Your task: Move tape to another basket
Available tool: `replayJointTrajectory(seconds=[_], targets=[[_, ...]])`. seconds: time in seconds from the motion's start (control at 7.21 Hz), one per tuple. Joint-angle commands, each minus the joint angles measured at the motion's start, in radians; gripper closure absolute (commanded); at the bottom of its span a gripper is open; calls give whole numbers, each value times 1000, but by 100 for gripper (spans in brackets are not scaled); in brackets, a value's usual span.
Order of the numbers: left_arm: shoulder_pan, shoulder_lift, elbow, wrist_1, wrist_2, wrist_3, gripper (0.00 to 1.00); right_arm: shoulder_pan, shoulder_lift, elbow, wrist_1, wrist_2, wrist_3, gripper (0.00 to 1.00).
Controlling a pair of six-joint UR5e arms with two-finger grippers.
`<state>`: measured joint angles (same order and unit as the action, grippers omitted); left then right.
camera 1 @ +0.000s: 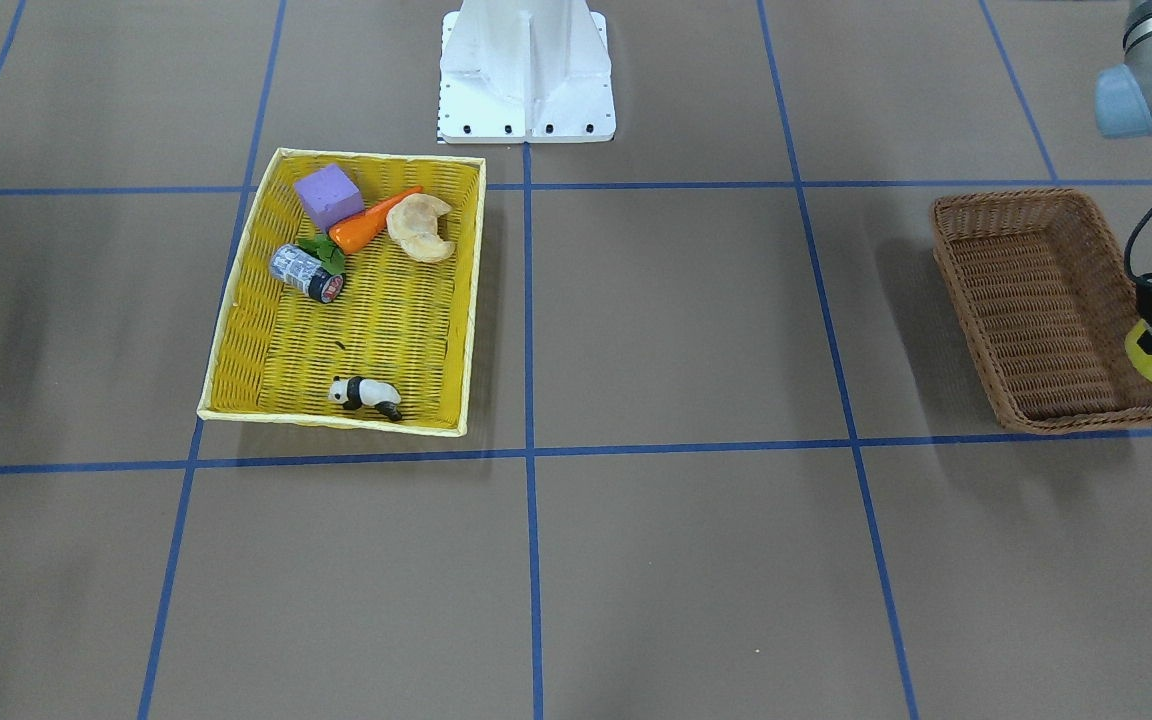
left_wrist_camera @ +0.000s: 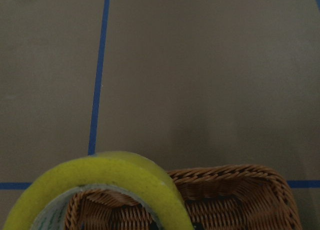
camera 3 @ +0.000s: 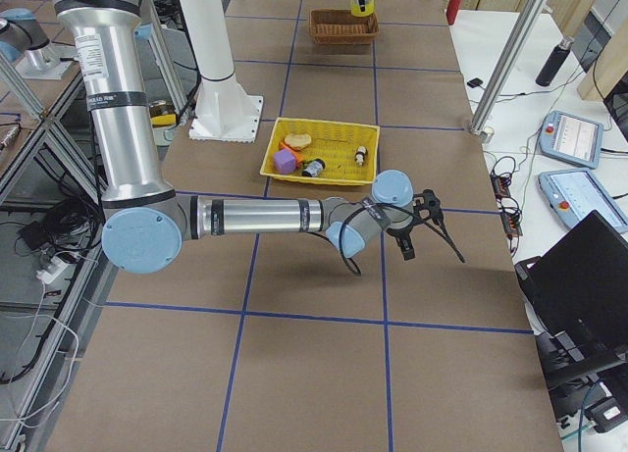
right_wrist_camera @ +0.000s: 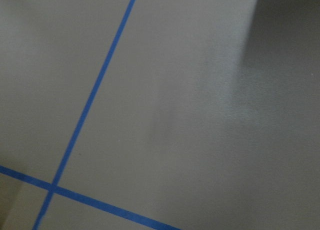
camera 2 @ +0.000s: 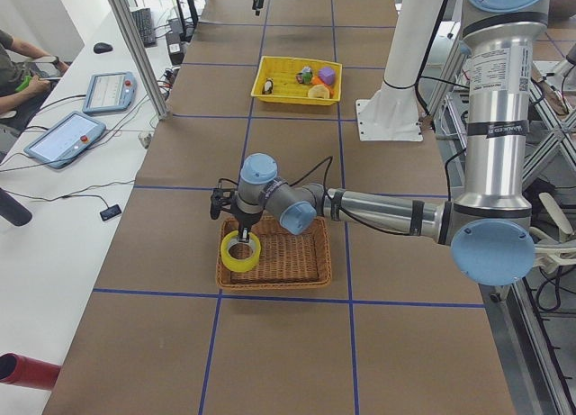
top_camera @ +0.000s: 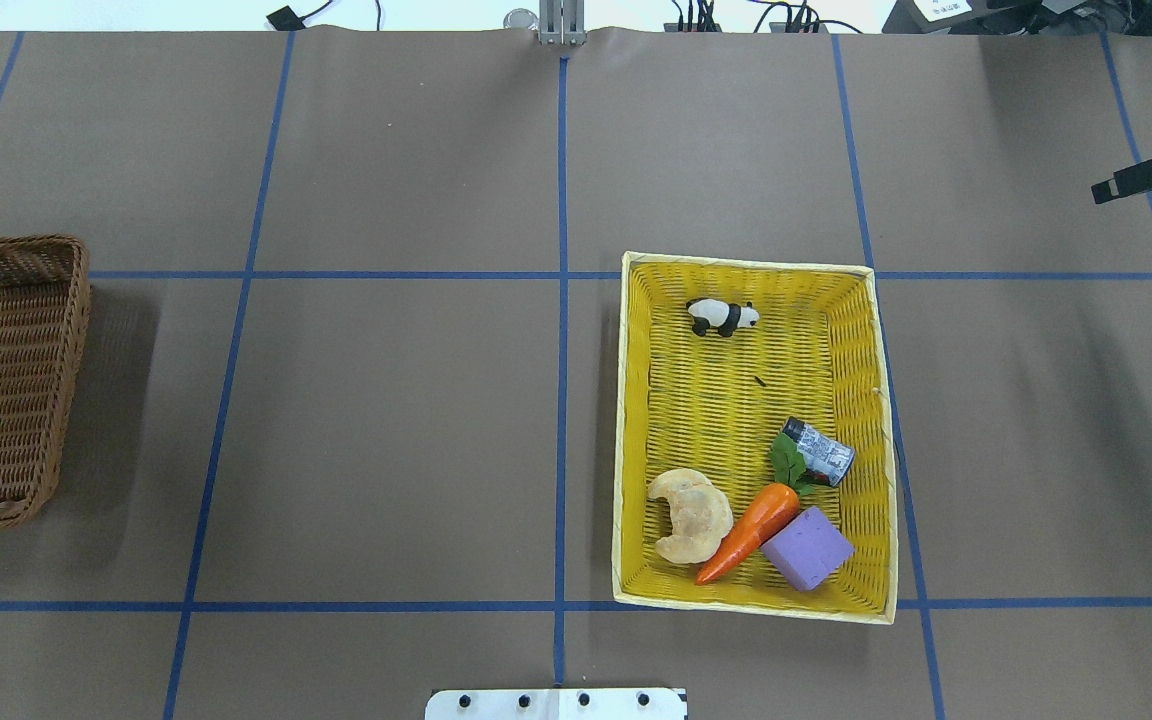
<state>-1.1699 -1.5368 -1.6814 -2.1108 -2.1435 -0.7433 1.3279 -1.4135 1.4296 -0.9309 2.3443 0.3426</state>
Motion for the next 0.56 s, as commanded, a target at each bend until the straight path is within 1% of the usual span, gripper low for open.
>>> replayJointTrajectory(seconds=[0.0, 0.14, 0.28, 0.42], targets=[[65, -20, 9, 23, -15, -71, 100, 45, -4, 91, -258, -11, -215, 1], [97, -23, 29, 18, -15, -74, 100, 54, -34, 159, -346, -34, -290, 1], [116, -25, 31, 23, -16, -91, 100, 62, -54, 207, -403, -46, -312, 1], [118, -22, 31, 21, -18, -91, 100, 59, -93, 274, -467, -48, -330, 1]])
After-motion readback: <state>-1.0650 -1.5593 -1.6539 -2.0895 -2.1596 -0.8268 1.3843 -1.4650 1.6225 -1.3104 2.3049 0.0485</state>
